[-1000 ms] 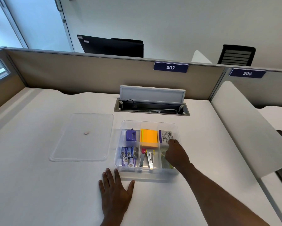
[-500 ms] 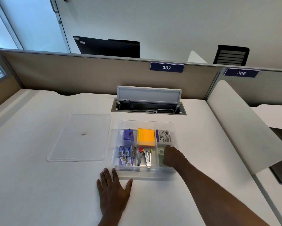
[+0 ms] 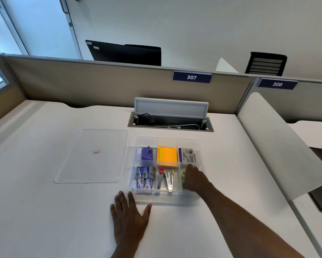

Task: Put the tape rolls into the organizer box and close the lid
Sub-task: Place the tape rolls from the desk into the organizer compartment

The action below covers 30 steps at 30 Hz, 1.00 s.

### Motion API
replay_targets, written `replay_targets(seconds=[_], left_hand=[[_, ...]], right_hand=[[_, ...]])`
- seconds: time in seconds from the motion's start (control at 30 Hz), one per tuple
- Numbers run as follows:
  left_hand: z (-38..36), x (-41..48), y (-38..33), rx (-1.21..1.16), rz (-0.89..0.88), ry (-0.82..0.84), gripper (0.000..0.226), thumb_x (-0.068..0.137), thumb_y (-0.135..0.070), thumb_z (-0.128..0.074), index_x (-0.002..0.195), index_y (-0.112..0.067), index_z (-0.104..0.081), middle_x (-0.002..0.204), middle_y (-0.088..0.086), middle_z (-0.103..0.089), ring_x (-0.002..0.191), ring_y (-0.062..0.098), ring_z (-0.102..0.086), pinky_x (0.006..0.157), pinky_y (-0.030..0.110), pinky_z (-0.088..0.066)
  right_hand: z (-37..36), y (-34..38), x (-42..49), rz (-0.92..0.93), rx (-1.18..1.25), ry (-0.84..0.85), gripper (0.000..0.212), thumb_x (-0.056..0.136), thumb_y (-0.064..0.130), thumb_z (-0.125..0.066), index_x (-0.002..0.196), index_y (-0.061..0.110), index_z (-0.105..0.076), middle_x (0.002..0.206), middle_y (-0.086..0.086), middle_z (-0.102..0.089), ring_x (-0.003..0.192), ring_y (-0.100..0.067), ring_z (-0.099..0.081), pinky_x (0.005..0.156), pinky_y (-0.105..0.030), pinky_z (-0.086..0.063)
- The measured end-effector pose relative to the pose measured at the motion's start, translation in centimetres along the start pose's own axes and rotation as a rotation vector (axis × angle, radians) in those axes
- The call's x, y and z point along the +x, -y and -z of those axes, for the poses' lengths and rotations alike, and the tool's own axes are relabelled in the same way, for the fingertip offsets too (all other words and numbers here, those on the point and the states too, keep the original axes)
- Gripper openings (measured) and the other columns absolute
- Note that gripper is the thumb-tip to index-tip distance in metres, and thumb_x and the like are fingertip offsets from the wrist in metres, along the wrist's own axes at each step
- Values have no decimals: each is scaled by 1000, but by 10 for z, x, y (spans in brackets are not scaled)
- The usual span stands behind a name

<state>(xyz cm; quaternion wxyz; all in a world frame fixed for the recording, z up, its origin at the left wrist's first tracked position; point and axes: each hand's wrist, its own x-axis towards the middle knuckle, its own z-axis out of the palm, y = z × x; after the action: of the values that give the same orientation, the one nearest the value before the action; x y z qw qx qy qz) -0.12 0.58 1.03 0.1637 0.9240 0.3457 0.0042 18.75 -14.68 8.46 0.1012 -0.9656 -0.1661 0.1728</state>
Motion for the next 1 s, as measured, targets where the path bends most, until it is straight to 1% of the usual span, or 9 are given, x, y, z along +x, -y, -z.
replay_targets(seconds=[0.1,0.2,0.3,0.47,0.53,0.63,0.73,0.87,1.0], left_hand=[[0,0,0,11,-1,-2,104,74,-80,-1,144,-10,-34,153,22,-29,142,37,-27,116,52,-21],[-1,0,1,20,0,-7,103,74,-80,-1,145,-12,-31,155,21,-27,143,36,-25,117,51,-19],[-2,0,1,19,-1,-12,102,75,-79,-4,144,-11,-33,154,22,-28,143,37,-26,116,52,-21],[-4,1,2,21,-5,-20,98,76,-79,-11,144,-11,-34,153,22,-30,142,37,-28,115,52,-22],[-5,1,2,30,-4,-23,98,76,-79,-12,145,-12,-32,154,21,-29,142,36,-27,116,52,-21],[-5,1,3,40,0,-23,97,77,-79,-11,145,-12,-30,155,20,-27,143,35,-25,116,51,-19],[-5,1,2,39,-3,-27,98,77,-78,-10,143,-11,-35,152,22,-31,141,37,-29,115,52,-23],[-5,1,2,39,-7,-23,95,78,-77,-18,142,-10,-37,151,23,-33,140,38,-31,114,53,-24],[-5,1,3,47,-5,-29,96,78,-78,-15,141,-10,-39,150,23,-35,139,38,-33,113,53,-26]], right_hand=[[0,2,1,12,59,14,53,83,20,-69,123,1,-41,122,-22,-58,109,-36,-62,94,-43,-53],[0,1,2,-1,59,-4,47,88,20,-62,124,1,-41,123,-22,-59,109,-37,-62,94,-43,-53],[0,1,2,-45,66,-61,35,92,16,-49,123,1,-42,122,-23,-60,108,-40,-62,93,-45,-53],[1,-1,3,-96,86,-182,35,90,13,-47,123,2,-45,115,-21,-61,103,-38,-64,86,-43,-54],[2,-2,4,-99,114,-190,35,91,16,-50,123,3,-45,116,-20,-59,104,-37,-62,87,-42,-54],[1,-6,6,-87,146,-134,42,88,22,-62,121,1,-46,118,-20,-60,106,-34,-62,87,-39,-53],[-2,-9,7,-83,150,-91,46,84,22,-69,119,0,-49,118,-19,-63,104,-33,-65,88,-38,-55],[-4,-8,9,-66,154,-99,42,83,19,-69,116,0,-51,119,-20,-64,104,-34,-66,88,-39,-56],[-5,-7,11,-63,150,-124,36,85,16,-65,115,0,-53,119,-20,-65,103,-34,-66,86,-38,-56]])
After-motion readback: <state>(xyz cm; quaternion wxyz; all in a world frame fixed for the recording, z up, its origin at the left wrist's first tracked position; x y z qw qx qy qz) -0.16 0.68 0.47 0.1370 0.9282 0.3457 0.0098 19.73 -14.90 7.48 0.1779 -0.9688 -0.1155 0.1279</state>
